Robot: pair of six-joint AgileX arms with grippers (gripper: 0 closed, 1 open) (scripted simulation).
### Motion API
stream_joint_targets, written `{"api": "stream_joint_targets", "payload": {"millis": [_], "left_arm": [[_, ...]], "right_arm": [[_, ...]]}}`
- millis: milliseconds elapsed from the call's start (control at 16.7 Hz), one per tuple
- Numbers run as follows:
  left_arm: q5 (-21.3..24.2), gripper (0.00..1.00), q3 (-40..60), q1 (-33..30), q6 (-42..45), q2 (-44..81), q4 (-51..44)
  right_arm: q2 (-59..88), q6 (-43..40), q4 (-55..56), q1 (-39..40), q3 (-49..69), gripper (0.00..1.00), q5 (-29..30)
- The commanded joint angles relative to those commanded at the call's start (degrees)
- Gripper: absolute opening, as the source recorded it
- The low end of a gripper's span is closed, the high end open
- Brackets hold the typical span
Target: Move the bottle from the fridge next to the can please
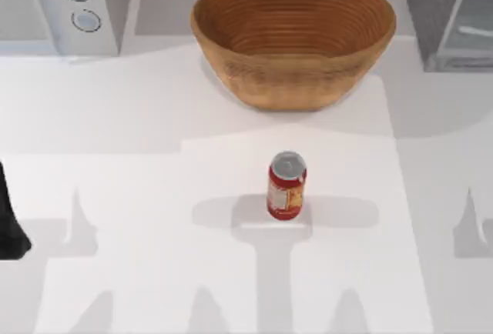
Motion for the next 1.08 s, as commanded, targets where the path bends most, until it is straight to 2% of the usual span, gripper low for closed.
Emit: {"api": "stream_joint_targets", "payload": {"millis": [240,480,720,1080], "left_arm": [[0.00,1.00,0.00,0.00,0.00,0.00,0.00],[0.00,1.00,0.00,0.00,0.00,0.00,0.00],[0.00,1.00,0.00,0.00,0.00,0.00,0.00],[0.00,1.00,0.00,0.00,0.00,0.00,0.00]], "right_arm": [[1.74,-0.02,1.58,-0.43,1.35,1.00,-0.16],[12.55,-0.02,9.85,-2.46,8.29,1.00,-1.45],[32.96,0.10,21.85,-5.20,18.22,1.00,-3.89],[74.57,0.35,41.52,-9.75,34.36,1.00,-8.20]]}}
